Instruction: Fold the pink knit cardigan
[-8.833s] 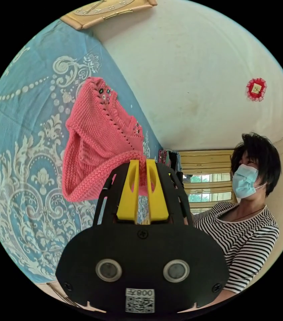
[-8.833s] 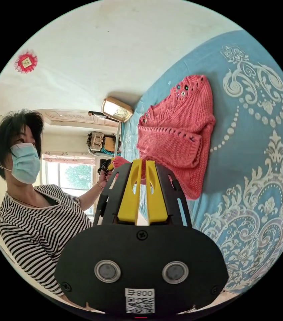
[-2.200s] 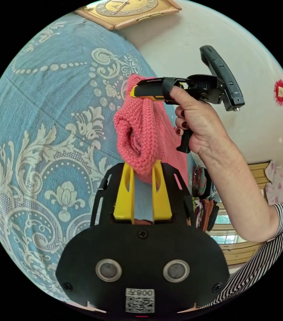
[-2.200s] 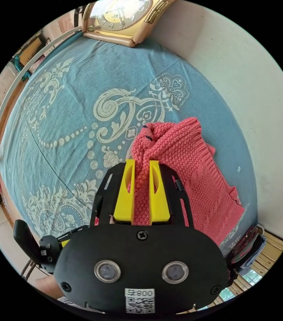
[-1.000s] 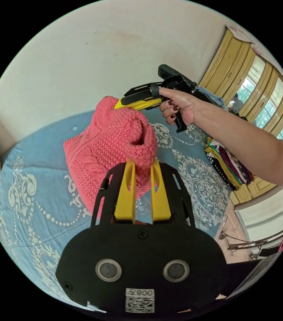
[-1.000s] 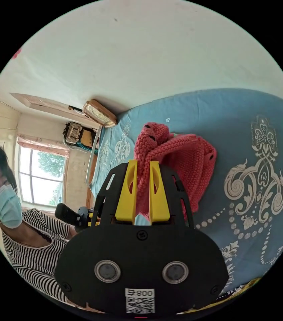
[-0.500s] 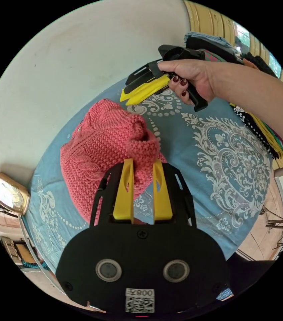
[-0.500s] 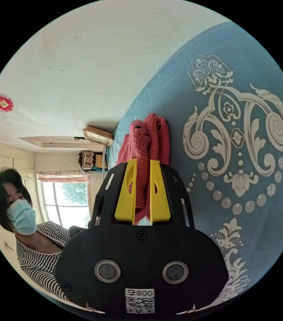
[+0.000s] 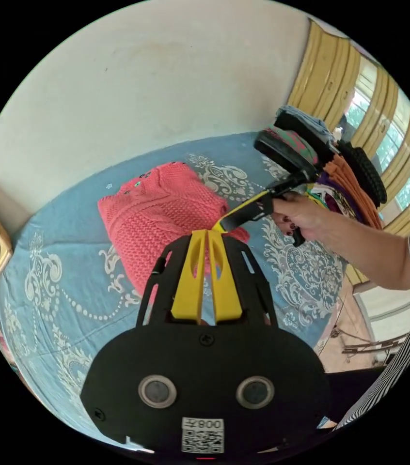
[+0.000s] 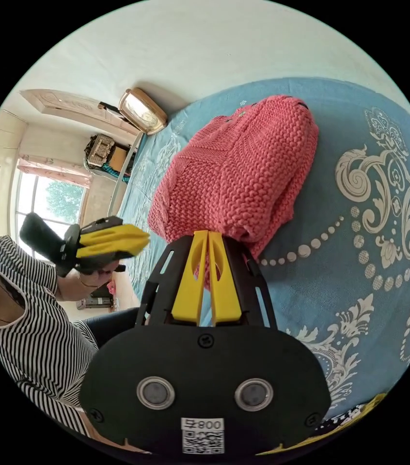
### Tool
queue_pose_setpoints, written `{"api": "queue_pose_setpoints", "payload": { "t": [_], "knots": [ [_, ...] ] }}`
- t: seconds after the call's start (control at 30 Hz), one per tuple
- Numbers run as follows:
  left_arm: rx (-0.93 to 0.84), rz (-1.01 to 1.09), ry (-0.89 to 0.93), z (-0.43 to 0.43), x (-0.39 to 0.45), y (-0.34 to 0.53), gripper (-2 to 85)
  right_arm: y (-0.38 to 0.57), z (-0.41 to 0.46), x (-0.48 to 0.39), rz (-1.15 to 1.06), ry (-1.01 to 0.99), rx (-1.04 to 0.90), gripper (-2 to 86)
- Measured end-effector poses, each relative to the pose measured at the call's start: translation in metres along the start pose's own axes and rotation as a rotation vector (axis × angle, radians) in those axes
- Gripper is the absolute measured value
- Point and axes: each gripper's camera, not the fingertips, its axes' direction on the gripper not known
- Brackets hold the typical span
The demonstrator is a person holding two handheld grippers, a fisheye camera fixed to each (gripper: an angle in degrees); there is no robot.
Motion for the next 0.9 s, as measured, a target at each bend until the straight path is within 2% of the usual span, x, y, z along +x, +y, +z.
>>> {"api": "queue_pose_setpoints", "payload": {
  "t": [0.07,0.2,0.4,0.63,0.73,0.83,0.9],
  "knots": [
    [-0.042,-0.101,-0.009,0.018,-0.039,0.008,0.8,0.009,0.006,0.004,0.01,0.025,0.003,0.0],
    [-0.023,-0.151,0.151,0.041,-0.074,0.022,0.3,0.018,0.015,0.011,0.032,0.031,0.01,0.0],
    [-0.013,-0.134,0.142,0.052,-0.1,0.035,0.1,0.034,0.028,0.015,0.045,0.027,0.034,-0.1],
    [0.009,-0.217,0.262,0.048,-0.15,0.048,0.1,0.052,0.027,0.008,0.087,0.02,0.046,0.0],
    [0.063,-0.216,0.251,0.042,-0.167,0.056,0.2,0.061,0.012,-0.011,0.049,0.051,0.112,0.0],
    [0.028,-0.225,0.265,0.062,-0.186,0.065,0.3,0.066,0.008,-0.008,0.078,0.069,0.195,0.1],
    [0.033,-0.231,0.289,0.071,-0.196,0.071,0.4,0.065,0.021,0.006,0.126,0.08,0.164,0.1]
  ]
}}
